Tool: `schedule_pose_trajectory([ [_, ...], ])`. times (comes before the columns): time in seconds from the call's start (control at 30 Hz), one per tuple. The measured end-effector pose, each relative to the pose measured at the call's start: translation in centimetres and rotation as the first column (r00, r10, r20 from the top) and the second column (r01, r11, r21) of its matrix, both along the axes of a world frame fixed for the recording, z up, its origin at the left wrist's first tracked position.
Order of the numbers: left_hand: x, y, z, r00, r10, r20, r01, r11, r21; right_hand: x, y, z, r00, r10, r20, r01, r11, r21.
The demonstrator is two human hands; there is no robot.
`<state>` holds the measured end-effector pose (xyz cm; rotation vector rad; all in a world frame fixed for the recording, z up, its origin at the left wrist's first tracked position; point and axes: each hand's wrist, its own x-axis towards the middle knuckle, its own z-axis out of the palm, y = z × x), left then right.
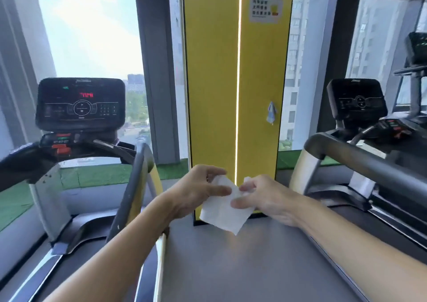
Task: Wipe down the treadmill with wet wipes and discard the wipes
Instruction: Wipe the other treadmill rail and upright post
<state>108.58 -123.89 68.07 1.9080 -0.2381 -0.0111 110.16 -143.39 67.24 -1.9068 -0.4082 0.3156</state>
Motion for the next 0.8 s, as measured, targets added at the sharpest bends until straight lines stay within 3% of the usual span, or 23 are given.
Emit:
schedule_pose_trajectory([
  [0.1,5.4,-0.1,0.6,0.998,0.060,0.031,-0.066,0.966,0.249,7.7,-1.0,0.4,0.991,0.067,0.119,-0.050,0.989,-0.142],
  [0.17,8.7,0.2,0.5,0.994,0.101,0.035,-0.107,0.917,0.384,12.3,-0.6,0.4,0.983,0.083,0.166,-0.061,0.989,-0.132],
  [0.23,12.3,0.7,0.1,0.969,0.242,0.058,-0.243,0.866,0.437,16.6,0.6,0.3,0.979,0.115,0.170,-0.103,0.992,-0.074],
  [0.33,18.1,1.8,-0.2,0.908,0.388,0.159,-0.419,0.817,0.397,23.3,3.2,-0.5,0.984,0.161,0.078,-0.171,0.975,0.143],
  [0.43,24.6,3.8,-0.4,0.878,0.431,0.210,-0.476,0.832,0.284,30.1,5.8,-1.2,0.983,0.173,-0.059,-0.141,0.924,0.357],
  [0.5,29.4,5.4,-0.8,0.851,0.471,0.232,-0.518,0.826,0.223,34.6,7.6,-1.3,0.956,0.265,-0.129,-0.182,0.875,0.449],
  [0.63,39.7,8.6,-0.8,0.816,0.525,0.242,-0.567,0.807,0.163,44.5,11.8,-1.5,0.937,0.303,-0.171,-0.199,0.870,0.451],
  [0.8,51.0,13.7,-1.9,0.800,0.531,0.278,-0.596,0.757,0.269,56.7,17.5,-2.7,0.950,0.165,-0.265,-0.025,0.886,0.463],
])
